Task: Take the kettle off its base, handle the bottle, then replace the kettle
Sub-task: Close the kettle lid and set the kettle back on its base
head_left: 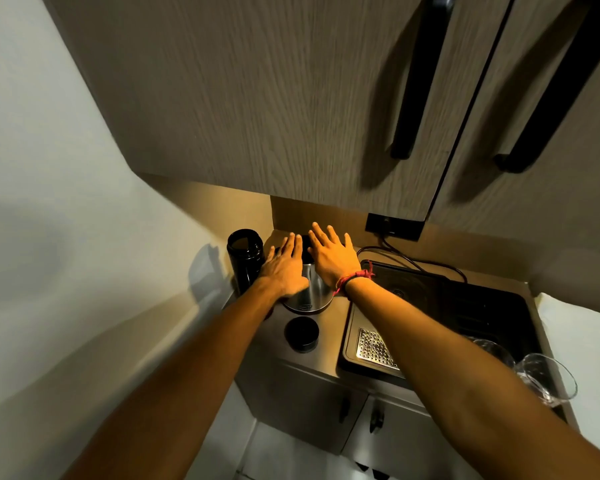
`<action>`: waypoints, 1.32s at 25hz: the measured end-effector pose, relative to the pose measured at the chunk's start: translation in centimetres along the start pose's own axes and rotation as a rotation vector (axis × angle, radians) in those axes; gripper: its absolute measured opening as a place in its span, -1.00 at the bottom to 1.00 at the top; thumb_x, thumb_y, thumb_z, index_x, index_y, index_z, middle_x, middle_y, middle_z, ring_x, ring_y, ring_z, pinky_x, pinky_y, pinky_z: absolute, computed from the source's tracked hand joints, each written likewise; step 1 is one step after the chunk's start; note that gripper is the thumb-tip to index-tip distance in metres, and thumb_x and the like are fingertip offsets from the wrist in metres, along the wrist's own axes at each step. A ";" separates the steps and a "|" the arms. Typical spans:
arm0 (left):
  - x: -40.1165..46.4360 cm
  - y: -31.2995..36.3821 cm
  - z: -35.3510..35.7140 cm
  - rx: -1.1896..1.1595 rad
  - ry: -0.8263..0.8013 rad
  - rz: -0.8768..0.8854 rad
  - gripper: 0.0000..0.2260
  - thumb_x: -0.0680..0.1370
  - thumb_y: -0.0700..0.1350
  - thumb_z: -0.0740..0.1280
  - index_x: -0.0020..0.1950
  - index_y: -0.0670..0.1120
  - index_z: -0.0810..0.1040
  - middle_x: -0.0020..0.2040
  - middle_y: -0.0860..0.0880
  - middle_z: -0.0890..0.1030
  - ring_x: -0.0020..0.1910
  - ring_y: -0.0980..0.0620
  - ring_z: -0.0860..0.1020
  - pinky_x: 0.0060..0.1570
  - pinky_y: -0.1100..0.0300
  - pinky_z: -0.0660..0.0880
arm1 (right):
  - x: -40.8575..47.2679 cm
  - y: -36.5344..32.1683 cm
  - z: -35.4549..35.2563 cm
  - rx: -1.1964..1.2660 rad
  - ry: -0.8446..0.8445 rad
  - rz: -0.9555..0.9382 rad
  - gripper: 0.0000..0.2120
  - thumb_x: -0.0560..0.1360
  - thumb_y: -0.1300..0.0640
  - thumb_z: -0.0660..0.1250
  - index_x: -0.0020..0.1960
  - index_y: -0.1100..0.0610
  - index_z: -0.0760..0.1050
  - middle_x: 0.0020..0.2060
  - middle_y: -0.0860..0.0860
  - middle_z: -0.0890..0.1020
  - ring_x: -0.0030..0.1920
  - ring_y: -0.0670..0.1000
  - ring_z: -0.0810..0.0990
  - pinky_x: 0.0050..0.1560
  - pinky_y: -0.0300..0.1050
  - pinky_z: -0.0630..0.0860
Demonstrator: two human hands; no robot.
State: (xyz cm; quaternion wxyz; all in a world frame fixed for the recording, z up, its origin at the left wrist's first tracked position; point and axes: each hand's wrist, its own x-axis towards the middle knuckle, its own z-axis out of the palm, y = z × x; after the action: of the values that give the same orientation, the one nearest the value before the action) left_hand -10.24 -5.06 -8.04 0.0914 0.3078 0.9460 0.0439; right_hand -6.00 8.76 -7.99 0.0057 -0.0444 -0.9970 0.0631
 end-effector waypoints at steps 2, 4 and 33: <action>-1.8 -0.2 1.1 -0.059 0.181 0.035 -0.13 0.50 -0.14 0.36 0.60 -0.16 -0.18 0.62 -0.16 -0.18 0.58 -0.18 0.03 0.49 -0.08 0.19 | -2.2 -0.6 0.8 -0.092 0.184 -0.090 -0.47 0.62 0.00 -0.01 0.55 0.15 0.14 0.56 0.13 0.18 0.55 0.20 0.17 0.49 0.22 0.21; -3.8 -0.4 3.0 -0.112 0.307 0.090 -0.17 0.48 -0.24 0.34 0.61 -0.16 -0.10 0.63 -0.15 -0.06 0.55 -0.16 0.18 0.40 -0.02 0.37 | -4.4 -1.1 2.8 -0.179 0.377 -0.248 -0.55 0.58 0.00 0.07 0.38 0.19 0.36 0.30 0.18 0.44 0.22 0.24 0.49 0.15 0.12 0.45; -13.8 -8.7 2.8 0.024 0.371 -0.125 -0.63 0.47 -0.10 0.32 0.27 -0.14 0.46 0.12 -0.13 0.58 0.04 -0.09 0.57 0.05 0.03 0.55 | 0.0 -12.5 -6.3 0.037 0.031 -0.281 -0.27 0.54 -0.21 0.18 0.57 -0.17 -0.14 0.45 0.20 0.21 0.42 0.32 0.29 0.39 0.24 0.37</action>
State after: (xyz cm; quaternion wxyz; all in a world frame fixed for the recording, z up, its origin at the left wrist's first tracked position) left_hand -3.75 -20.16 -9.95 -0.0859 0.2363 0.9643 0.0829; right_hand -7.04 -2.83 -0.17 0.0309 0.0948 -0.9918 0.0794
